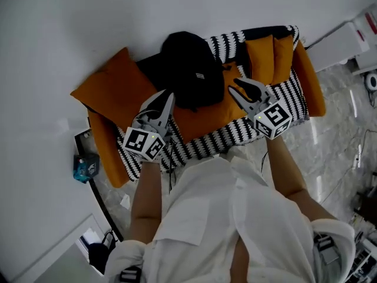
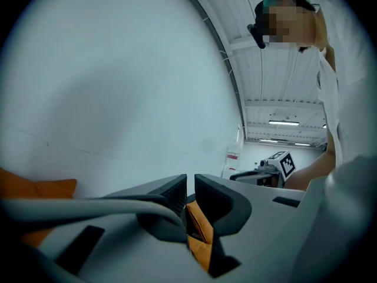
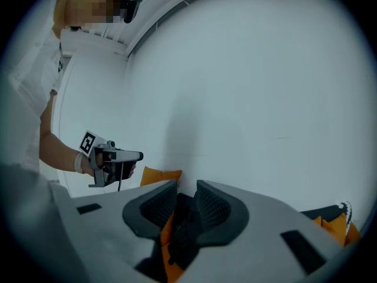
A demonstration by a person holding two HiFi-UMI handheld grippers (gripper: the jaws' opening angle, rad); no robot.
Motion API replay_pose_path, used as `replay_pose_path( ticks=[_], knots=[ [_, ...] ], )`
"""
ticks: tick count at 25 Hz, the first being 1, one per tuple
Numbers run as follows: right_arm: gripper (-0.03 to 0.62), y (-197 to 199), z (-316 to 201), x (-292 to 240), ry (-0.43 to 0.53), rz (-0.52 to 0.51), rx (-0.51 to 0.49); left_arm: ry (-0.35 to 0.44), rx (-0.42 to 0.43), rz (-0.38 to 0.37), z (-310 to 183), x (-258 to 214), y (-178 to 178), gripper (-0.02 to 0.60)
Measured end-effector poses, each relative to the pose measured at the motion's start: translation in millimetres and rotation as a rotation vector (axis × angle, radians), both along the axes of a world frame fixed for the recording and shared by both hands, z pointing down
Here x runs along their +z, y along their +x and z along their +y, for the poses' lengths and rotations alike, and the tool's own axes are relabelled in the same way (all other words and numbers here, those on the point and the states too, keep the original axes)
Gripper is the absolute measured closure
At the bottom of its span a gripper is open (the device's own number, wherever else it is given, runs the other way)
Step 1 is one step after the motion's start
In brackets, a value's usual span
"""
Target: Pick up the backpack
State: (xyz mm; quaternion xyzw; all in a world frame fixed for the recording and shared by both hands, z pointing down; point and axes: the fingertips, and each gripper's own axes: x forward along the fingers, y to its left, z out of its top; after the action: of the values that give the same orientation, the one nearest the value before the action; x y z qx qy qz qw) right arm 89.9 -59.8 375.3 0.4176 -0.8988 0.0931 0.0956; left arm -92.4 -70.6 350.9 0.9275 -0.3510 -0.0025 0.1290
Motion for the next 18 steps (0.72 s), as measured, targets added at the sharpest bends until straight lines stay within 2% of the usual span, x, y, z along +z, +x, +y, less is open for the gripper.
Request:
replay_pose_path(
  ticks=[8,18],
  knots=[
    [0.450,-9,-71,41,-0.084,0.033,-0.127,-0.060,-0.124,0.053,-42,21,6,0.523],
    [0.396,-33,-149,113,-0.188,0.057,-0.159,-0.131,-0.215,0.073,-79,66,-2,0.523]
  ],
)
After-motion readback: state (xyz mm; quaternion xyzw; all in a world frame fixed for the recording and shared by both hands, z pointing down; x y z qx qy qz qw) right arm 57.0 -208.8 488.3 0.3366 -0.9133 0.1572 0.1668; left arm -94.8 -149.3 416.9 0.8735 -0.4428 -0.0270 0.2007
